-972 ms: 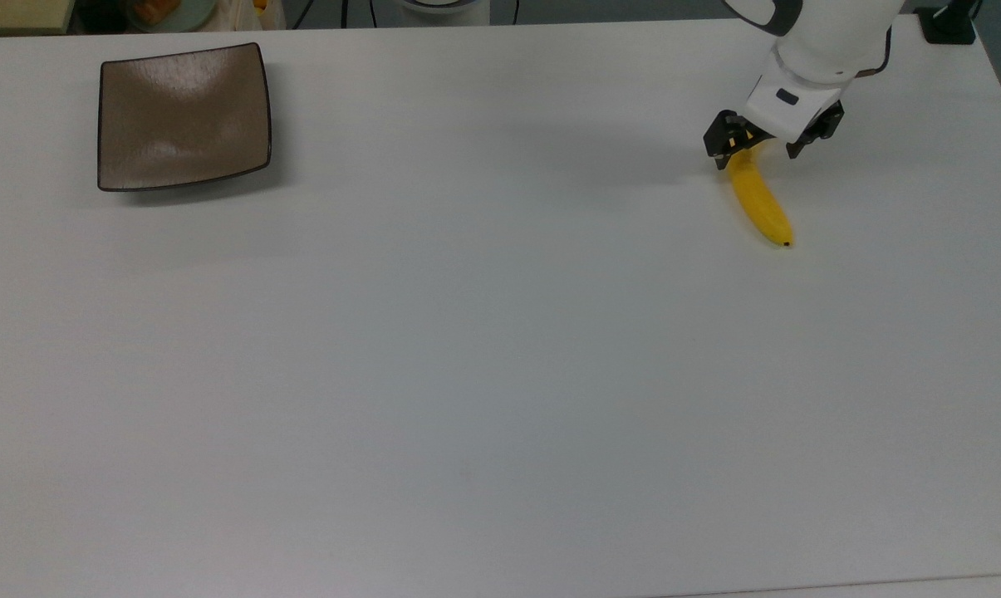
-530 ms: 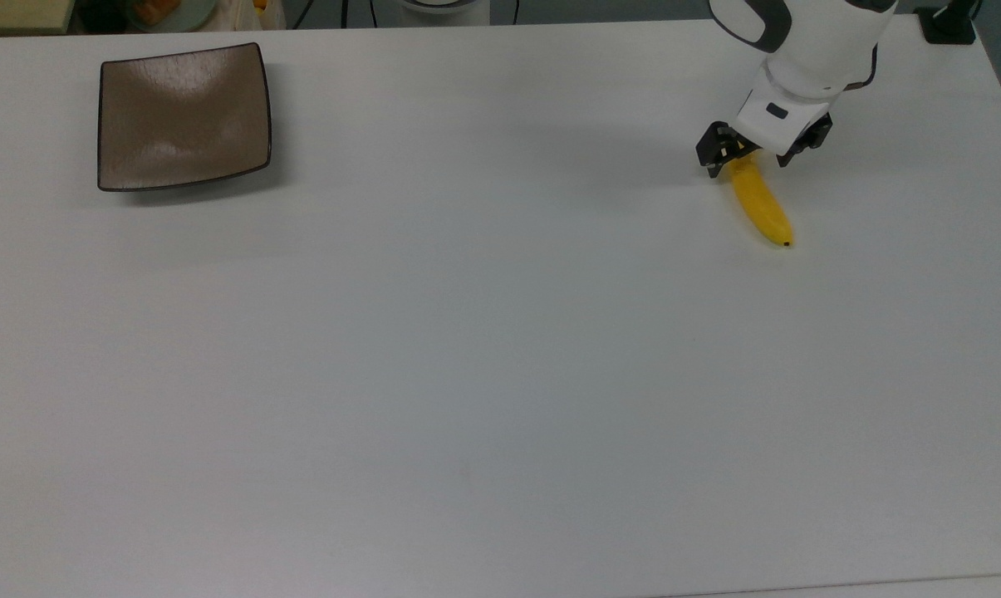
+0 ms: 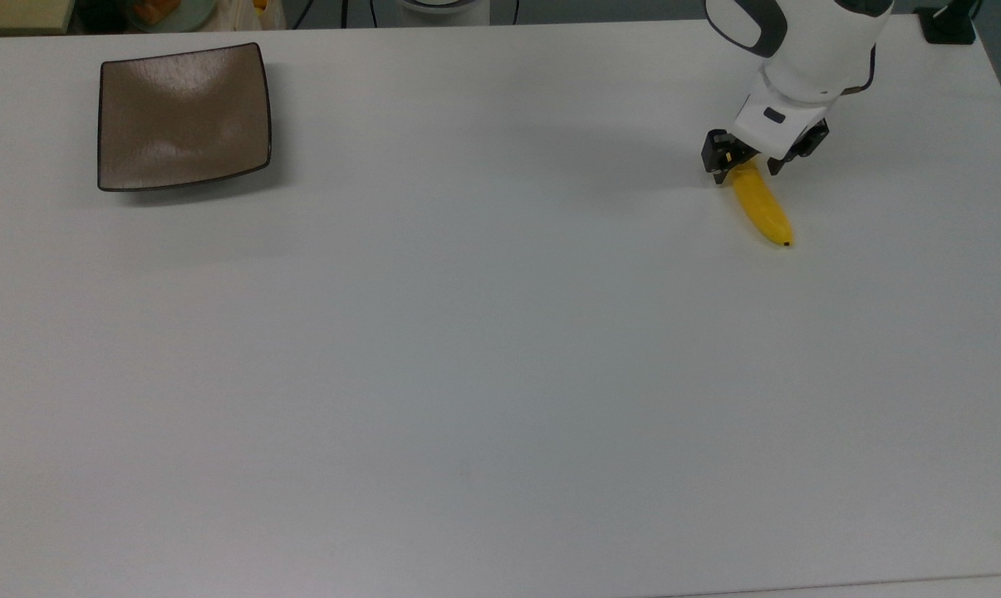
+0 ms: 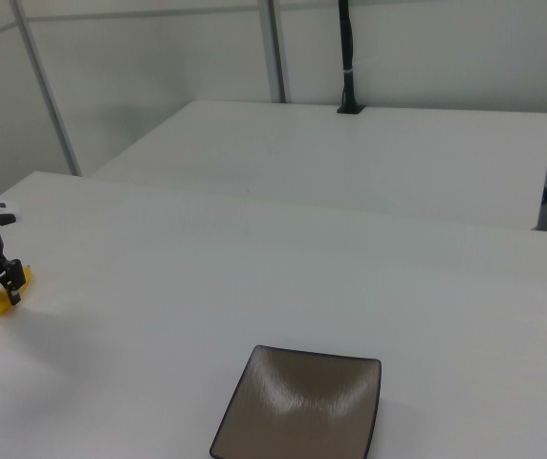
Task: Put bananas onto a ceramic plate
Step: 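Close the gripper on the middle of the yellow banana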
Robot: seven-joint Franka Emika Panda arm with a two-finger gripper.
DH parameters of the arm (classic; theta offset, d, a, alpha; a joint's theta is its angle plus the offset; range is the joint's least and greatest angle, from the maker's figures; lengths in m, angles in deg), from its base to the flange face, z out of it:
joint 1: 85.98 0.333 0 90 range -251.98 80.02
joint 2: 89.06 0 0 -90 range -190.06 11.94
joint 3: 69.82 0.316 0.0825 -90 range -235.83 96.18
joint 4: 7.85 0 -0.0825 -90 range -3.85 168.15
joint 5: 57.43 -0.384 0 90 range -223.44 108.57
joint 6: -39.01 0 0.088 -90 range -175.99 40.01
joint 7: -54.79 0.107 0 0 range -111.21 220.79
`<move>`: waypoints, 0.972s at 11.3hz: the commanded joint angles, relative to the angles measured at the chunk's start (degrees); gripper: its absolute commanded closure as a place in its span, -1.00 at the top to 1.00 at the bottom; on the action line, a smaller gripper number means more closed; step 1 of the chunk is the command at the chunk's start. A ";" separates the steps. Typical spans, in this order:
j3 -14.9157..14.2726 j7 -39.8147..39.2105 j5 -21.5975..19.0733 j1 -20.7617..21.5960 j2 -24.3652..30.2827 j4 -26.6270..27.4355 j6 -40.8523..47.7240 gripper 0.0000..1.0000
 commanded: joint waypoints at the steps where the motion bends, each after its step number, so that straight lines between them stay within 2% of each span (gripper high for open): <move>1: 0.13 -0.54 1.26 -0.20 0.56 1.67 -1.91 0.21; 4: 0.13 -0.54 1.17 -0.11 0.56 1.67 -1.91 -0.20; 6: 0.13 -0.54 1.09 -0.02 0.56 1.67 -1.91 -0.64; 7: 0.13 -0.45 1.08 0.06 0.65 1.67 -1.91 -0.96; 11: 0.13 -0.19 0.91 -0.11 2.84 1.67 -1.12 -1.00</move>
